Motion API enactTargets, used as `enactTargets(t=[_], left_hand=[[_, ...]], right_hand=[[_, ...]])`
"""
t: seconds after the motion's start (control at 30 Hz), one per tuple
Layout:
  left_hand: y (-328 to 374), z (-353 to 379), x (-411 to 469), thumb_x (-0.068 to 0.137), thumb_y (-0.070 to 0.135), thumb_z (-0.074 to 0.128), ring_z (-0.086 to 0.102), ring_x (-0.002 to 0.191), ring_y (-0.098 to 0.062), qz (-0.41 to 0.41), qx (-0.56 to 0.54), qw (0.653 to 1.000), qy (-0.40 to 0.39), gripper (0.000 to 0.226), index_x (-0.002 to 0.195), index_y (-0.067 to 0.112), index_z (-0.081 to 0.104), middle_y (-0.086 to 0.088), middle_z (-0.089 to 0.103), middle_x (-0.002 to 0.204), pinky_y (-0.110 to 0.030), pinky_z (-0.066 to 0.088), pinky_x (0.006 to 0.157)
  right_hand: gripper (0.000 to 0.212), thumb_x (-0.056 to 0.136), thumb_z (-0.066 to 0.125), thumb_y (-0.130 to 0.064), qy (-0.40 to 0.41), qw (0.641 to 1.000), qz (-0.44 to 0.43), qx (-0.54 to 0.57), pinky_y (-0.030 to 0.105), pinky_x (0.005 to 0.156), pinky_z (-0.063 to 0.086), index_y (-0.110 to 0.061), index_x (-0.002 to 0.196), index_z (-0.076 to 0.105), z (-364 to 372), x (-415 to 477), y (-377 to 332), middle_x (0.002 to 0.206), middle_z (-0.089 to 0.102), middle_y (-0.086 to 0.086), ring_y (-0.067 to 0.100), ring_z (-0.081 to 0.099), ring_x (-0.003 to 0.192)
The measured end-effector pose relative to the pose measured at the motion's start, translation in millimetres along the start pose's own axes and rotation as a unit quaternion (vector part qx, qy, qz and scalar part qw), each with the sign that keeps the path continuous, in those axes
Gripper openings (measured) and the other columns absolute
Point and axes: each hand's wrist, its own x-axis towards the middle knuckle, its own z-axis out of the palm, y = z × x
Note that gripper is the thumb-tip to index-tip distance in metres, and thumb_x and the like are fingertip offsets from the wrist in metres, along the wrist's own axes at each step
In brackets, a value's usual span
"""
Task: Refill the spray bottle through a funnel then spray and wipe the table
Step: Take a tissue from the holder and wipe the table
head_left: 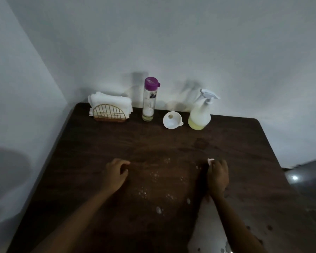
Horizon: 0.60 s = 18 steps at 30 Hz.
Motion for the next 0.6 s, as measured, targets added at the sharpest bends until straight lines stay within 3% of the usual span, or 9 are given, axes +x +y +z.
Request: enactTargets(t=[0.07,0.17,0.27,0.4,0.53,0.6], left_hand=[[-11,-3,-5,0.089,0.024,0.056,0.037,0.13,-0.026,-0.04,0.112,0.993,0.003,0.036,0.124,0.027,0.053,-0.001,0.04,0.141,-0.042,0.035,0.105],[-24,-4,-13,0.091,0.036,0.052,0.018,0.14,-0.03,-0.083,0.172,0.982,0.01,0.048,0.137,0.03,0.038,-0.005,0.019,0.153,-0.048,0.025,0.111],[-35,-5,-19,0.092,0.041,0.047,0.011,0.143,-0.031,-0.083,0.206,0.975,-0.015,0.056,0.144,0.034,0.026,-0.008,0.01,0.156,-0.049,0.02,0.114],[-40,-13,-15,0.094,0.04,0.045,0.008,0.144,-0.031,-0.07,0.226,0.97,-0.048,0.058,0.145,0.038,0.019,-0.005,0.005,0.158,-0.047,0.02,0.115],[-42,-16,-14,0.094,0.037,0.046,0.009,0.143,-0.032,-0.059,0.225,0.971,-0.063,0.059,0.145,0.037,0.019,-0.006,0.005,0.158,-0.046,0.021,0.116],[-44,-17,-14,0.093,0.036,0.047,0.01,0.143,-0.033,-0.053,0.224,0.971,-0.064,0.059,0.146,0.035,0.02,-0.008,0.007,0.158,-0.046,0.02,0.116]], right_hand=[[0.018,0.083,0.051,-0.004,-0.008,0.995,-0.061,-0.083,0.039,0.057,0.045,0.004,0.076,0.066,9,6,21,0.079,0.059,0.018,0.038,0.056,0.076],[0.026,0.074,0.041,-0.004,-0.007,0.985,-0.113,-0.132,0.038,0.054,0.044,0.004,0.068,0.065,20,8,30,0.069,0.06,0.016,0.036,0.053,0.064],[0.019,0.08,0.048,0.006,-0.03,0.991,-0.089,-0.091,0.038,0.056,0.044,0.007,0.083,0.066,19,12,24,0.082,0.062,0.018,0.038,0.055,0.08],[0.015,0.083,0.054,0.003,-0.041,0.995,-0.06,-0.071,0.038,0.058,0.044,0.006,0.095,0.063,29,8,7,0.096,0.059,0.021,0.038,0.052,0.093],[0.005,0.07,0.063,0.002,-0.073,0.976,-0.183,-0.09,0.032,0.047,0.043,-0.001,0.074,0.064,52,-36,-18,0.083,0.059,0.014,0.033,0.057,0.077],[0.012,0.062,0.073,0.001,-0.104,0.955,-0.262,-0.098,0.03,0.046,0.041,-0.005,0.065,0.063,59,-68,-32,0.077,0.06,0.01,0.028,0.056,0.07]])
